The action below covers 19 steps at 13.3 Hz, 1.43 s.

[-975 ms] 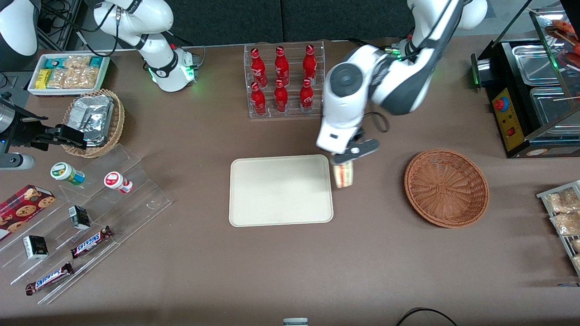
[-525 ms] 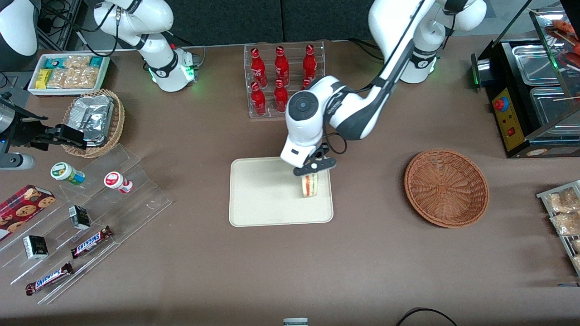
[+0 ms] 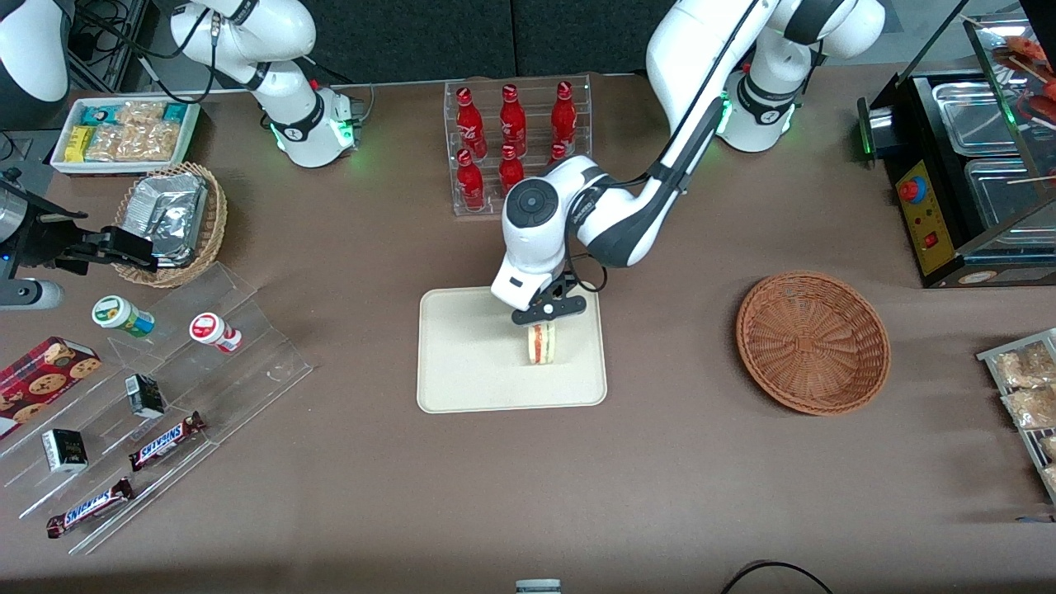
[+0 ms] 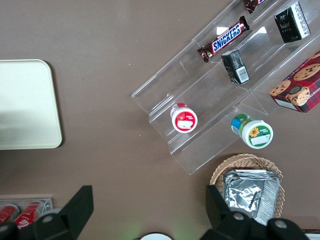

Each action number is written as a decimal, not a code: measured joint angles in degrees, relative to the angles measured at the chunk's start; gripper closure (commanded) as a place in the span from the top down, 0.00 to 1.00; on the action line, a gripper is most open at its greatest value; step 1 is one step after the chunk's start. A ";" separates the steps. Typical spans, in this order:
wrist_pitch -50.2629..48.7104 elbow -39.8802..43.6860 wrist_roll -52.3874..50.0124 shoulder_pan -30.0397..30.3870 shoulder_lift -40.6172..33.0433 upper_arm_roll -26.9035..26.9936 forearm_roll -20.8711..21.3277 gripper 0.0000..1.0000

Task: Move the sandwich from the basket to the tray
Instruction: 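Lower the sandwich onto the tray and open the left gripper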

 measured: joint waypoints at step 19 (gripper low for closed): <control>-19.66 8.62 -1.92 3.25 -8.86 0.93 0.33 1.00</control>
